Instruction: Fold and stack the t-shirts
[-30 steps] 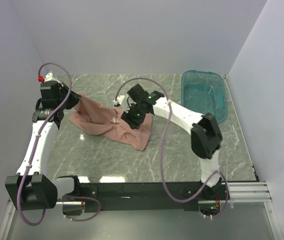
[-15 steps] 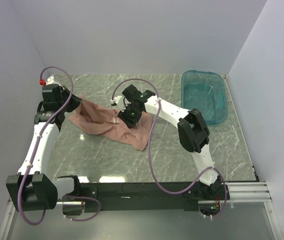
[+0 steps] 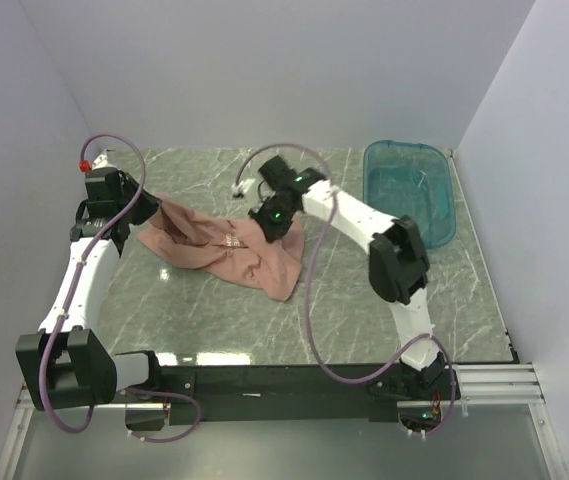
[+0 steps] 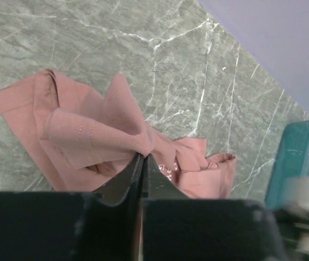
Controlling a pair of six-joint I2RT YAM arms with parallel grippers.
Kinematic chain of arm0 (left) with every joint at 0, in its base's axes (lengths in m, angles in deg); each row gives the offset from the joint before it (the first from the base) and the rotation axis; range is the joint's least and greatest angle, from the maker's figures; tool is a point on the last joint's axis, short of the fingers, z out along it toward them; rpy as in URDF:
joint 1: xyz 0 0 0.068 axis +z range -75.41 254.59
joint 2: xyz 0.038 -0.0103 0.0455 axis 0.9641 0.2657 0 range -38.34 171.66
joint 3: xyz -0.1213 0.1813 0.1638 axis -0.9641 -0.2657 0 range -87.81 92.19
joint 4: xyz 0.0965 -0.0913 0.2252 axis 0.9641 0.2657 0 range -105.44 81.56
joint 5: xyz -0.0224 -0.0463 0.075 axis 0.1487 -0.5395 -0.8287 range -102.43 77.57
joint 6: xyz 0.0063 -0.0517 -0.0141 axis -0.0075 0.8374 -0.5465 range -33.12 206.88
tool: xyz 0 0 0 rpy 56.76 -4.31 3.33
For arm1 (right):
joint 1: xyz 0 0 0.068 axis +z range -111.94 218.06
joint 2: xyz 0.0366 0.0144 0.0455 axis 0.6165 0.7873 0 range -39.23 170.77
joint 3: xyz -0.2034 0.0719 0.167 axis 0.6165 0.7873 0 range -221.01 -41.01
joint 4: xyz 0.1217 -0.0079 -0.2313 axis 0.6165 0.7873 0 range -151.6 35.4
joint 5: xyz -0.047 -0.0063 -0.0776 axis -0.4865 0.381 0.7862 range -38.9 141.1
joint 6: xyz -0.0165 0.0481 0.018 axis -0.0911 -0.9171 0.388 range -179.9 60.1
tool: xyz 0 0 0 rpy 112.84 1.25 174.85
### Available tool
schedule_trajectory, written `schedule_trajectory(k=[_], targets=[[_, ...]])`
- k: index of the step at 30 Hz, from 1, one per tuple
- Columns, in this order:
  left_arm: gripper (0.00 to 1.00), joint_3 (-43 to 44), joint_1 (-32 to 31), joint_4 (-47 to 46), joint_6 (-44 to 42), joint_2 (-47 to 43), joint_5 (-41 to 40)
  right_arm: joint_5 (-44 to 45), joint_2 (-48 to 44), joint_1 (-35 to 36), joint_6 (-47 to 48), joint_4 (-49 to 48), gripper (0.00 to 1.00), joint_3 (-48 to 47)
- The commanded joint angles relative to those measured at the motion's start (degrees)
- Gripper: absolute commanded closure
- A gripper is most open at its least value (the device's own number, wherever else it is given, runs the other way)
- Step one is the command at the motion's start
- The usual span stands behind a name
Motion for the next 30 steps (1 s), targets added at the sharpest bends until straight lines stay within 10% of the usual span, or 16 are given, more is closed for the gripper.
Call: schedule_trajectory(k=[1,4,7,30], targets=[[0.92,-0.6,0.6,-2.9,-1.2,0.3,0.8,-7.3,-12.9,-6.0,0.9,0.6,1.0,0.0],[0.52,-1.6,0.7,-3.5,-1.3,-0.2,1.9,-13.5,-19.6,-10.1,3.4,0.6,1.0,5.1],[0.35,-3.2,0.7,-3.7,-1.1,-0.8,2.9,-14.1,-24.5,-12.6,5.4,0.3,1.0,12.1],[0.4,-19.2,0.7,-7.5,20.1,10.6,4.0,-19.0,-30.9,-19.9,3.2,-8.6,1.0,31.6]])
